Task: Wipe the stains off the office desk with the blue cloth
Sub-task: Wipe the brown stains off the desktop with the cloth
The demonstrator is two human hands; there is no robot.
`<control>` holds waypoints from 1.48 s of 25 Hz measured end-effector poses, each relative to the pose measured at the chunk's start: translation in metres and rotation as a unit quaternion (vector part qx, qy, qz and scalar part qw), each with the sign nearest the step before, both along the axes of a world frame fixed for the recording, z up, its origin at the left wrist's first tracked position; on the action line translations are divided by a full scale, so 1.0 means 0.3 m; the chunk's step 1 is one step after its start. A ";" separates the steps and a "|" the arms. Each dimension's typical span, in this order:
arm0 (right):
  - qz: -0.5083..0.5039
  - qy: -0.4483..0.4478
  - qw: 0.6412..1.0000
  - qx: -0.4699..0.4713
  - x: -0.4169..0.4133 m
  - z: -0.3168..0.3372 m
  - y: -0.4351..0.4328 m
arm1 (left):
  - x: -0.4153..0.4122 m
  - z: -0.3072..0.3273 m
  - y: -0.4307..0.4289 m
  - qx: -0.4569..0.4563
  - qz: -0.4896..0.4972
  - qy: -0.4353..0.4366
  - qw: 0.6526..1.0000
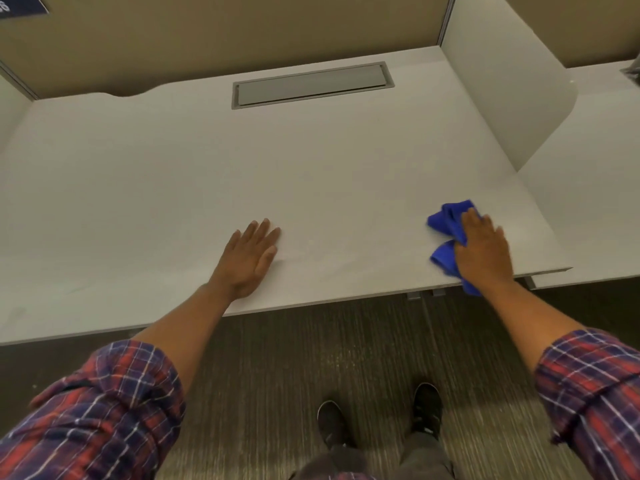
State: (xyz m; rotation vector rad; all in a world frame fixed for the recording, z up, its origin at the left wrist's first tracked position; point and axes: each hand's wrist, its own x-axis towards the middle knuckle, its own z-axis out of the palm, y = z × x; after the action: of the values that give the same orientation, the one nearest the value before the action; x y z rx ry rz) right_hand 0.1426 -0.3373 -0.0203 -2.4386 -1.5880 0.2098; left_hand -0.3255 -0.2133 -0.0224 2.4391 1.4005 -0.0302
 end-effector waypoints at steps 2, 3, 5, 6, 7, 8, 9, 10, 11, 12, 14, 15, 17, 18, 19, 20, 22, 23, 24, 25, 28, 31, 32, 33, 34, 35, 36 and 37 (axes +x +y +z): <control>-0.046 0.019 0.999 0.003 0.031 -0.010 -0.002 | -0.007 -0.027 -0.028 0.035 0.003 0.026 0.999; -0.062 0.032 0.998 0.005 0.016 -0.014 0.008 | -0.007 -0.038 -0.035 0.053 0.007 0.036 0.998; -0.067 0.044 0.997 0.005 -0.059 -0.019 0.042 | 0.002 -0.054 -0.032 0.066 0.008 0.040 0.997; -0.055 0.050 0.997 0.005 -0.118 -0.017 0.056 | 0.000 -0.056 -0.031 0.070 0.008 0.042 0.997; -0.035 0.054 0.998 0.010 -0.184 -0.009 0.071 | -0.002 -0.056 -0.029 0.077 0.008 0.043 0.996; -0.013 0.053 0.998 0.018 -0.255 0.000 0.086 | -0.003 -0.059 -0.026 0.084 0.007 0.046 0.995; 0.011 0.047 0.999 0.025 -0.330 0.007 0.099 | -0.003 -0.062 -0.024 0.085 0.006 0.047 0.995; 0.035 0.043 0.998 0.027 -0.407 0.013 0.110 | -0.004 -0.065 -0.022 0.083 0.007 0.043 0.996; 0.063 0.045 0.997 0.021 -0.483 0.017 0.117 | -0.007 -0.071 -0.022 0.081 0.010 0.036 0.996; 0.093 0.048 0.994 0.011 -0.557 0.018 0.119 | -0.009 -0.076 -0.022 0.081 0.014 0.025 0.996; 0.162 0.040 0.986 -0.001 -0.694 0.007 0.108 | -0.016 -0.081 -0.020 0.078 0.026 -0.007 0.997; 0.202 0.030 0.979 -0.004 -0.751 -0.002 0.096 | -0.019 -0.081 -0.019 0.080 0.030 -0.023 0.996; 0.287 0.021 0.957 -0.016 -0.815 -0.019 0.069 | -0.021 -0.082 -0.022 0.091 0.031 -0.043 0.994; 0.325 0.029 0.945 -0.022 -0.814 -0.022 0.064 | -0.021 -0.082 -0.026 0.094 0.029 -0.045 0.994; 0.353 0.041 0.934 -0.025 -0.796 -0.020 0.064 | -0.022 -0.079 -0.029 0.090 0.027 -0.044 0.995; 0.372 0.049 0.927 -0.026 -0.766 -0.017 0.069 | -0.022 -0.075 -0.029 0.084 0.024 -0.040 0.995; 0.374 0.057 0.925 -0.017 -0.690 -0.011 0.079 | -0.021 -0.067 -0.025 0.075 0.017 -0.025 0.997; 0.355 0.066 0.932 -0.009 -0.640 -0.007 0.086 | -0.019 -0.064 -0.026 0.073 0.014 -0.014 0.997; 0.329 0.075 0.941 -0.002 -0.582 -0.004 0.095 | -0.017 -0.062 -0.029 0.072 0.014 -0.005 0.997; 0.297 0.079 0.951 0.001 -0.514 0.000 0.104 | -0.015 -0.060 -0.031 0.071 0.016 0.000 0.997; 0.192 0.063 0.979 0.008 -0.251 0.003 0.116 | -0.006 -0.053 -0.034 0.067 0.028 0.007 0.997; 0.099 0.038 0.994 0.016 0.027 -0.014 0.081 | 0.060 -0.040 -0.031 0.060 0.073 0.002 0.996; 0.073 0.035 0.997 0.013 0.104 -0.021 0.063 | 0.094 -0.033 -0.033 0.061 0.092 -0.005 0.994; 0.047 0.033 0.998 0.009 0.169 -0.028 0.043 | 0.127 -0.029 -0.039 0.062 0.104 -0.015 0.993; 0.023 0.032 0.999 0.007 0.238 -0.029 0.023 | 0.176 -0.025 -0.044 0.061 0.107 -0.023 0.992; 0.004 0.029 1.000 0.007 0.294 -0.030 0.006 | 0.224 -0.024 -0.049 0.060 0.101 -0.028 0.993; -0.011 0.028 1.000 0.007 0.338 -0.030 -0.007 | 0.272 -0.024 -0.055 0.059 0.089 -0.032 0.994; -0.019 0.029 0.999 0.008 0.371 -0.030 -0.017 | 0.324 -0.027 -0.061 0.057 0.078 -0.035 0.995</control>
State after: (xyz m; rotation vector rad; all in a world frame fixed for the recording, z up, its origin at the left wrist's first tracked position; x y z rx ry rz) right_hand 0.2540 -0.3423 -0.0294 -2.4270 -1.5125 0.2576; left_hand -0.2283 -0.2315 -0.0304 2.3865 1.5960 0.1751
